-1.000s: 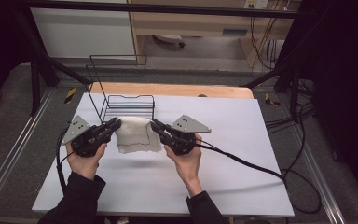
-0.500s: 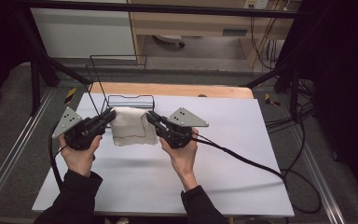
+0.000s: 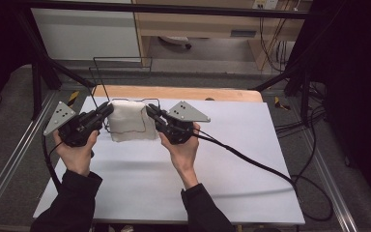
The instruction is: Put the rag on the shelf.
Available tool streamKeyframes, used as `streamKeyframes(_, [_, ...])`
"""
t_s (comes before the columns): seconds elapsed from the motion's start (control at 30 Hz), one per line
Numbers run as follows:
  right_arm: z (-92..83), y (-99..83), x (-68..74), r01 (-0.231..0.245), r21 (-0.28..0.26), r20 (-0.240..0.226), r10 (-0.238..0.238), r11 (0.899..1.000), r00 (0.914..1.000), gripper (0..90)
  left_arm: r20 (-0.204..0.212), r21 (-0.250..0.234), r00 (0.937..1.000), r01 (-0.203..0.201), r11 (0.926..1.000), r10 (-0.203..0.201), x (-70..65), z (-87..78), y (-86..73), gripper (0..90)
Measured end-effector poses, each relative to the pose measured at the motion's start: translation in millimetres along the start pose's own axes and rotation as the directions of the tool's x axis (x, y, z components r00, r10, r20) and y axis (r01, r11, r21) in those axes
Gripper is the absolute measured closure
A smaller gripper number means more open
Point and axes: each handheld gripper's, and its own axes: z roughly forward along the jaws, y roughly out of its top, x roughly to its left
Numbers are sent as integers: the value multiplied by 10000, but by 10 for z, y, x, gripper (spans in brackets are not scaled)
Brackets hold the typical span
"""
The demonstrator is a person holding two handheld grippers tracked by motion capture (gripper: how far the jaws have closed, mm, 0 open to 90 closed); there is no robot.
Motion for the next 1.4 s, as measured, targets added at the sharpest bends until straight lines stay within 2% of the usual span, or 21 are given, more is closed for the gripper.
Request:
streamKeyframes(0.1, [23, 41, -9, 57, -64, 34, -57, 10000, 10000, 853, -37, -121, 10000, -87, 9999, 87, 23, 3, 47, 829])
streamKeyframes(0.3, [60, 141, -5, 224, -177, 76, -222, 9996, 9997, 853, -72, -253, 10000, 19, 9997, -20, 40, 19, 95, 829])
streamKeyframes(0.57, [108, 267, -13, 349, -305, 186, -343, 9989, 9992, 853, -151, -462, 9999, -35, 9989, 28, 66, 39, 220, 830])
streamKeyframes(1.4, [316, 647, -4, 497, -912, 365, -465, 9946, 9982, 853, -411, -1068, 9989, -263, 9939, 221, 208, 59, 607, 829])
